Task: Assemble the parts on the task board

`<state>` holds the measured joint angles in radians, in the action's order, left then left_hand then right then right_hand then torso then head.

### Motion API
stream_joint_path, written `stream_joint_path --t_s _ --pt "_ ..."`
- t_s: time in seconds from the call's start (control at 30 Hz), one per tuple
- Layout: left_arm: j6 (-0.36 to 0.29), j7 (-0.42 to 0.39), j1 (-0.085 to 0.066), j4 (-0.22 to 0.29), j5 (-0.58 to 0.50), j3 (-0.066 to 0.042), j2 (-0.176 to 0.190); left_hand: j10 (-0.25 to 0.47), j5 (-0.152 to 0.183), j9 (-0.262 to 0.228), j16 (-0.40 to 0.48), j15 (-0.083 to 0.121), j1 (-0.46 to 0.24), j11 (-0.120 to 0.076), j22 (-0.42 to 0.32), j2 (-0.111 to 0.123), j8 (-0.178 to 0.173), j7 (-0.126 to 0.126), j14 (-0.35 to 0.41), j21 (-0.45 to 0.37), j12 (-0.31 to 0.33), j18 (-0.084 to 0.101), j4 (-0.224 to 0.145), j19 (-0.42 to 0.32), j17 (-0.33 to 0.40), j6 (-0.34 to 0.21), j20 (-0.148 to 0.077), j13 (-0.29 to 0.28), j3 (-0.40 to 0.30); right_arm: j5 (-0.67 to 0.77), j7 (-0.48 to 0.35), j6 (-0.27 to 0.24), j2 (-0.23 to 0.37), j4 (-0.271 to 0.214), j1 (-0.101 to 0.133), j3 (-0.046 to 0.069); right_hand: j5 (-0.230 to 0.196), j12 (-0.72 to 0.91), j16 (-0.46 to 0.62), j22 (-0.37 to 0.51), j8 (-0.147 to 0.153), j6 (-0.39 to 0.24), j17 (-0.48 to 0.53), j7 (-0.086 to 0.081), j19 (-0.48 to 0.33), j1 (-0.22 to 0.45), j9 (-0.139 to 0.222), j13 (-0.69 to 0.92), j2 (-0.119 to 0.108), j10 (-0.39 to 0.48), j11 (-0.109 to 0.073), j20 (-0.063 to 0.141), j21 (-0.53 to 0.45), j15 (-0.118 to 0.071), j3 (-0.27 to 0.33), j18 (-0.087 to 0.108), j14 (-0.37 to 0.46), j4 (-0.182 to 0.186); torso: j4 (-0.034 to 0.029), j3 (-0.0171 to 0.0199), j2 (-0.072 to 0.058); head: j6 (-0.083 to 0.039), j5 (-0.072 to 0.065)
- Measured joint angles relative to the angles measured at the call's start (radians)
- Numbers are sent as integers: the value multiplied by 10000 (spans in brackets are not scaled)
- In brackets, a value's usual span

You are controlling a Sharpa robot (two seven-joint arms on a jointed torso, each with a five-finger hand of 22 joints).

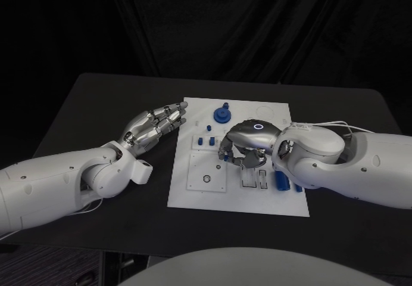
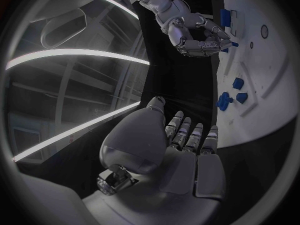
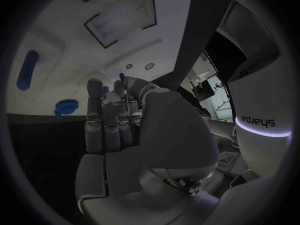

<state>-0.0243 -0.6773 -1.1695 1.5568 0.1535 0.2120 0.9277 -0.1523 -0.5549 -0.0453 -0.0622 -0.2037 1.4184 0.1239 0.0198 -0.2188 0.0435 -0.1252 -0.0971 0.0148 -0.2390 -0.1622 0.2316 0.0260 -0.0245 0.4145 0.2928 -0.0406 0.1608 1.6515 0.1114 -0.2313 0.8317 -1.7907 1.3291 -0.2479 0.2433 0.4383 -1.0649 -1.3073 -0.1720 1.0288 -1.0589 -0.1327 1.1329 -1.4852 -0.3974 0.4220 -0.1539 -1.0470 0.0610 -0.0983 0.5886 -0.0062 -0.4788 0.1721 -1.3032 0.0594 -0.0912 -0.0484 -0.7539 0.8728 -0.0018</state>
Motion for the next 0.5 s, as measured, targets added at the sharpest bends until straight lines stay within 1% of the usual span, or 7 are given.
stream_joint_path --t_s 0.17,0.47,0.5 --pt "30 0 11 -9 0 0 -6 0 -30 0 -62 0 40 0 0 -40 0 -20 0 0 0 1 0 38 -13 20 37 1 0 -1 -23 0 -165 92 -102 -2 0 -38 0 0 0 0 -4 0 0 0 13 -10 0 -1 1 0 -56 0 0 -1 0 0 1 2 -5 0 34" --pt "67 -1 48 -24 -1 0 -3 0 -29 1 -63 -35 40 0 0 -40 0 -36 -35 0 0 0 -29 37 -13 36 37 1 -28 -2 -66 -8 -346 149 -170 -2 47 -38 0 -1 1 0 -15 1 0 0 19 -12 -1 -2 3 0 -55 0 0 -1 0 -1 6 0 -5 0 58" --pt "71 -1 50 -24 -1 0 5 0 -29 1 -63 -35 40 0 0 -40 0 -36 -35 0 -7 0 -28 37 -13 37 37 1 -28 -2 -73 -9 -369 154 -180 -2 47 -38 -9 -4 37 0 -28 1 0 -1 19 -12 0 -3 3 0 -56 0 0 -1 0 0 6 0 -5 0 56"
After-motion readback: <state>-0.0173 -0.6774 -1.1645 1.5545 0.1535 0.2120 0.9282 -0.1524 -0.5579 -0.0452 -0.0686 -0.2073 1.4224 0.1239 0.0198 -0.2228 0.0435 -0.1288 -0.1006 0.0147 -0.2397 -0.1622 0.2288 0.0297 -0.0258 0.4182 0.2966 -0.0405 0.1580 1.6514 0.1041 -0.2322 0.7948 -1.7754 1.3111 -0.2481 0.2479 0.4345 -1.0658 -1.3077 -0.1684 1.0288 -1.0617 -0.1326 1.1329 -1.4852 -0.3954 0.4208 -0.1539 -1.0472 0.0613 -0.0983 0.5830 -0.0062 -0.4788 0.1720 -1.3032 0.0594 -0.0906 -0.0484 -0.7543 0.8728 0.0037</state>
